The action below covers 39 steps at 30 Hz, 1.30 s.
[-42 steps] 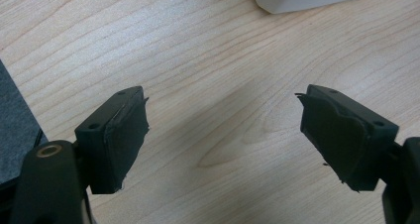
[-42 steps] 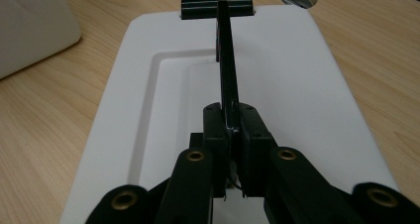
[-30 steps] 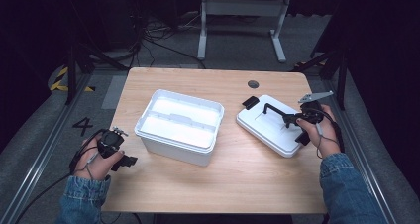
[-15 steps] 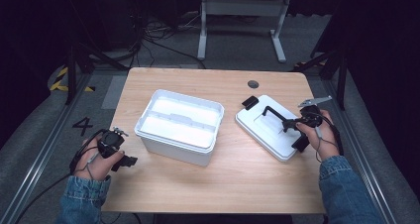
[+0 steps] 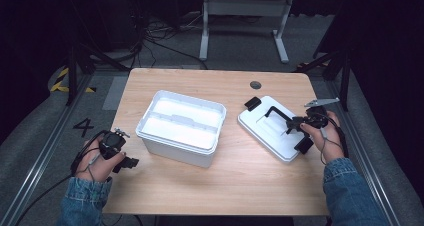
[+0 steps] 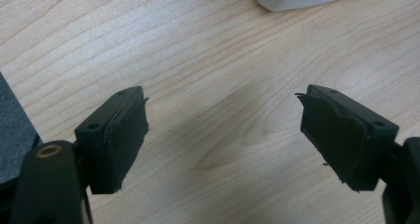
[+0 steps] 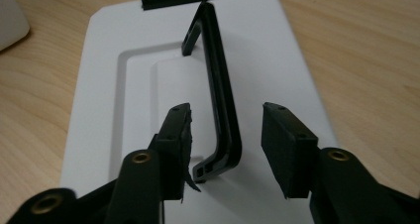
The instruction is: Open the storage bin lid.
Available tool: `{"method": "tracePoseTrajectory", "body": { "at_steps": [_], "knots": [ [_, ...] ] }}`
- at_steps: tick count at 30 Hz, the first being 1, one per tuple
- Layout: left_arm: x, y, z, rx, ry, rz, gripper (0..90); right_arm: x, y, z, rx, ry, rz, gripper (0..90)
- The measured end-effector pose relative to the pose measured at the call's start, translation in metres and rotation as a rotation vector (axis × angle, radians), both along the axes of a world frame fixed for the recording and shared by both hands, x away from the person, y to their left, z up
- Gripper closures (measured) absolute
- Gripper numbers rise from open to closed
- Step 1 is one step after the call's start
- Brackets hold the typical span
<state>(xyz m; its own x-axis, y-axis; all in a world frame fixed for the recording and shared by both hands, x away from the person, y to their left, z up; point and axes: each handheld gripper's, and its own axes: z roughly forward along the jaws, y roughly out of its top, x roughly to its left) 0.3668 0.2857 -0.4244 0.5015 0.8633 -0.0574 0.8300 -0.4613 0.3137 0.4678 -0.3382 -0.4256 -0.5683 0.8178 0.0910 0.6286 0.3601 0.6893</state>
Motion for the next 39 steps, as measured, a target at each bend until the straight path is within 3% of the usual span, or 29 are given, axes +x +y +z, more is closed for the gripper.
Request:
{"method": "tracePoseTrajectory", "body": {
  "at_steps": [4,12,18,26,39],
  "knots": [
    [0.000,-0.001,0.000,0.000,0.002,0.001,18.9,-0.004,-0.002,0.011,-0.013,-0.054,-0.036,52.0],
    [0.000,-0.002,0.000,-0.003,0.005,0.000,18.9,-0.020,0.000,0.029,0.023,-0.098,0.003,50.6],
    [-0.001,-0.001,-0.001,0.000,0.006,0.000,18.9,-0.037,0.009,0.042,0.064,-0.107,0.057,50.7],
    [-0.002,0.000,0.000,-0.003,0.004,0.001,18.9,-0.065,0.027,0.058,0.075,-0.126,0.149,50.4],
    [-0.004,0.000,0.000,0.005,0.004,0.003,18.9,-0.096,0.057,0.058,0.067,-0.121,0.240,47.5]
  ]
}}
